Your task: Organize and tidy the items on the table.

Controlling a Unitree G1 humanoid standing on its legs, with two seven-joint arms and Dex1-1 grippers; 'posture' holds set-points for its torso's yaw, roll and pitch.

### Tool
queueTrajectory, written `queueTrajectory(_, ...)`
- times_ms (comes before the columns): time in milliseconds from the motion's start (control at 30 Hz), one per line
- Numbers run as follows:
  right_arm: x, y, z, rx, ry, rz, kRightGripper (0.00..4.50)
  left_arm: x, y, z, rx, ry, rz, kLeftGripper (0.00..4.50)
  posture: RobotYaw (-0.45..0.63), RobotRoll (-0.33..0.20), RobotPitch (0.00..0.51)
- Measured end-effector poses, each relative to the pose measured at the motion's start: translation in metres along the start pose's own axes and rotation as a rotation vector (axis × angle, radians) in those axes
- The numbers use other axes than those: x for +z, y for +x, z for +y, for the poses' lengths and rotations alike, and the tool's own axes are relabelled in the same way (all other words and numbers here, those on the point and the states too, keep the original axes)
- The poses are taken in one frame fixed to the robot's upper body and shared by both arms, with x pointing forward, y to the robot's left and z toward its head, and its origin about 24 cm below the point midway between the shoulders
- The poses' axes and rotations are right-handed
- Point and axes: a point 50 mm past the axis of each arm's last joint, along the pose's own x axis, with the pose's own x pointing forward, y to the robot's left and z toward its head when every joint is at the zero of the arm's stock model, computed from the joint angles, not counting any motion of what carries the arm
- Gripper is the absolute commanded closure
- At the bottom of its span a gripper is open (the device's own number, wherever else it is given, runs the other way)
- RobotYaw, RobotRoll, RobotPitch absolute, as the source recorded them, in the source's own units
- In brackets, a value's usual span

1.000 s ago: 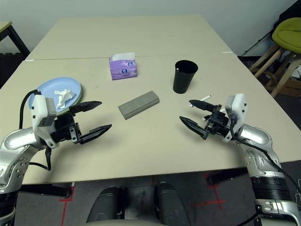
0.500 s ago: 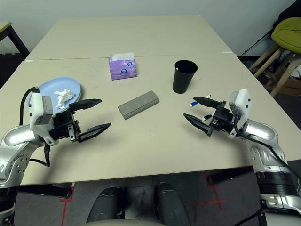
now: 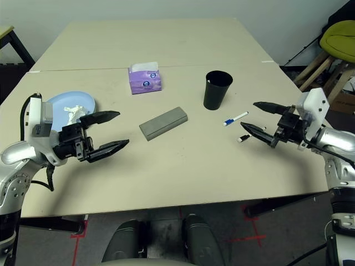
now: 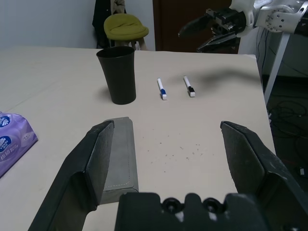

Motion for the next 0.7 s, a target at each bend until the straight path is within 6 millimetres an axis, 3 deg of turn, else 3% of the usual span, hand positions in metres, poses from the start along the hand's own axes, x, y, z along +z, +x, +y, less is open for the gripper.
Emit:
queueTrajectory(367, 0.014, -0.011, -0.017, 0.015, -0.084, 0.172, 0.0, 0.005, 0.004, -0.002, -0.001, 0.011, -0.042, 0.01, 0.01, 0.0, 0.075)
queueTrajectory(700, 0.029, 0.001, -0.032, 0.068, -0.164, 0.359, 0.0, 0.007, 0.009, -0.001, 0.019, 0.024, -0.06, 0.01, 0.02, 0.0, 0.067)
